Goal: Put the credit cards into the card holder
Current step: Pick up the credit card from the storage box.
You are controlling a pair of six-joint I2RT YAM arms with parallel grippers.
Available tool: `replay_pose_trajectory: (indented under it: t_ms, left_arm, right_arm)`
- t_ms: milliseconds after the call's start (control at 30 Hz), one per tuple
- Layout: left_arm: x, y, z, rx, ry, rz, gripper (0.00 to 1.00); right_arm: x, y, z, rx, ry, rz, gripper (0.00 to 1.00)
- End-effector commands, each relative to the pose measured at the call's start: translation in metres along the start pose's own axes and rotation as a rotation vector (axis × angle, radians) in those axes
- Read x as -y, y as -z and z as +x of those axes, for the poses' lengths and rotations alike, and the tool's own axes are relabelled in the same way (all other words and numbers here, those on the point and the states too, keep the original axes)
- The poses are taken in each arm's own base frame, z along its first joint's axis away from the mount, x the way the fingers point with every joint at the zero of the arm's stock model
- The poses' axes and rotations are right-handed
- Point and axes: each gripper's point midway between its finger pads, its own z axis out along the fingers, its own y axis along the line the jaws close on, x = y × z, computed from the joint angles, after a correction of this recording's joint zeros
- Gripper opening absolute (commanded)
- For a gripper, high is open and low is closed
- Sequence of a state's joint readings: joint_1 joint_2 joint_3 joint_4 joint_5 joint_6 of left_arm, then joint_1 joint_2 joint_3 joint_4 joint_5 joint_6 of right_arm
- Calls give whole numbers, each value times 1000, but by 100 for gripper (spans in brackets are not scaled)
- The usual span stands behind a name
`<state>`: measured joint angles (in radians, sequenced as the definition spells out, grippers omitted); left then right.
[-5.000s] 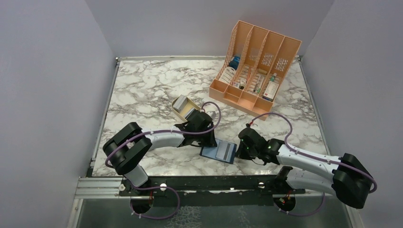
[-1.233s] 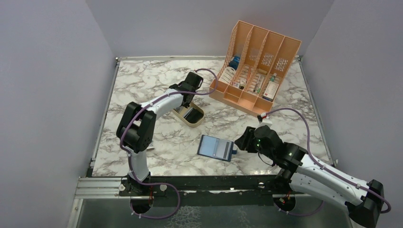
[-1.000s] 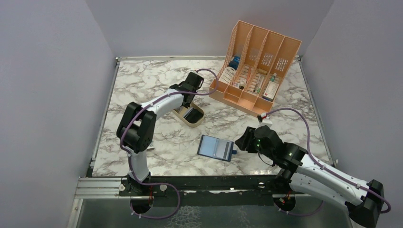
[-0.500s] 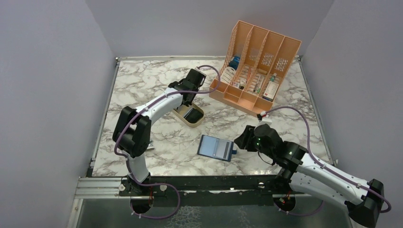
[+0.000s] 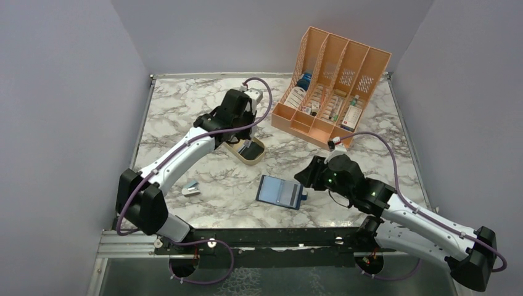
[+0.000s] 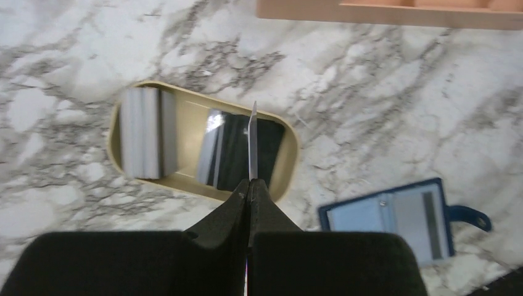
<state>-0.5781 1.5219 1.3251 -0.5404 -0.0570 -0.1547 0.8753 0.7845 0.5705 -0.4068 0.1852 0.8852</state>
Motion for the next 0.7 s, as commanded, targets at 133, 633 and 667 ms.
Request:
replay_pose_trajectory:
  t_ms: [133,633,667]
  left_arm:
    - [82,46,32,15,161,487,0]
    - [151,121,81,-16,398,1099,0]
    - [151,123,81,-16,398,1103,0]
  right_arm:
    - [-54,3,-17,67,-65,-272,42]
    - [-81,25,-16,78,-154,-484,41]
    - [-81,25,-15,75,-157,-484,42]
